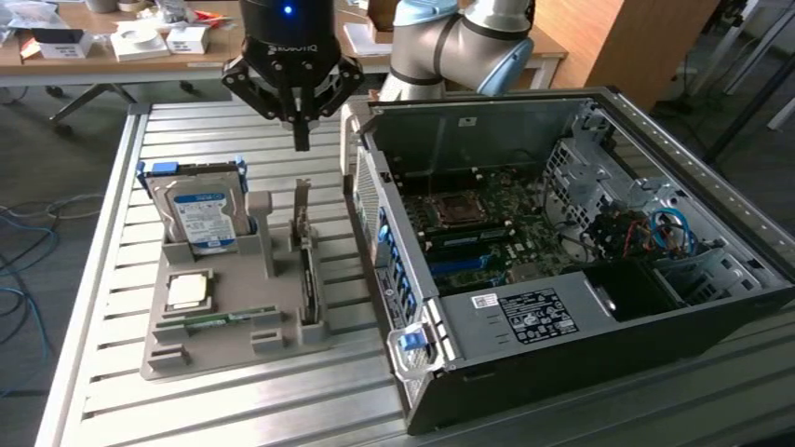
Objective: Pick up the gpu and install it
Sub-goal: 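Reach for the gpu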
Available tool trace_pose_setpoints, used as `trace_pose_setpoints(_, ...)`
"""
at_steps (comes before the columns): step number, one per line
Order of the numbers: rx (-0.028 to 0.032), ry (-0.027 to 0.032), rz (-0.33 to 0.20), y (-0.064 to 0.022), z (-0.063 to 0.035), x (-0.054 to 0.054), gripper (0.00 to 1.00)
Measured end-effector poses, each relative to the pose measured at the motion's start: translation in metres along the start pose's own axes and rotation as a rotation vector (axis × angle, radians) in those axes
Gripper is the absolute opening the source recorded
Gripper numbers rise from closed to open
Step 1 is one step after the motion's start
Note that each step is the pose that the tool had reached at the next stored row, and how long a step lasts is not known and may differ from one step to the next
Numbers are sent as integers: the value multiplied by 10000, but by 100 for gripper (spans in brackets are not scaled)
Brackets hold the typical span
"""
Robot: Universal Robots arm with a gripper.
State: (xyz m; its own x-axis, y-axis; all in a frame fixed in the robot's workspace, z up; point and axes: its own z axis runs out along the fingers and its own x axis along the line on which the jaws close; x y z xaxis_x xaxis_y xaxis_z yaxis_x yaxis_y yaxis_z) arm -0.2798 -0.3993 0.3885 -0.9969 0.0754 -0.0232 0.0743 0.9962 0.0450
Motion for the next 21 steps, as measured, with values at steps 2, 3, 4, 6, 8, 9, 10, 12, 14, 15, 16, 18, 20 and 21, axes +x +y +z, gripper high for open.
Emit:
trace_pose_setpoints(2, -1, 0, -1, -24, -1, -3, 11)
trace_pose_setpoints(3, 0, 0, 0, -43, -2, -4, 11)
trace_pose_setpoints(4, 0, 0, 0, -63, -2, -6, 11)
trace_pose_setpoints(6, -1, 0, -1, -110, -5, -9, 11)
trace_pose_setpoints(8, -1, -1, -2, -162, -6, -9, 11)
trace_pose_setpoints(9, -1, 0, -2, -188, -8, -9, 11)
trace_pose_setpoints(10, 0, 0, -1, -213, -9, -9, 11)
trace_pose_setpoints(12, -1, -1, -1, -262, -11, -8, 11)
trace_pose_setpoints(14, -1, -1, -2, -311, -13, -5, 11)
trace_pose_setpoints(15, 0, 0, -4, -333, -15, -3, 11)
trace_pose_setpoints(16, 0, 0, -5, -354, -16, 0, 11)
trace_pose_setpoints(18, 0, 0, -11, -391, -17, 7, 11)
trace_pose_setpoints(20, 3, 0, -18, -424, -19, 18, 11)
trace_pose_setpoints(21, 6, 0, -22, -440, -20, 21, 11)
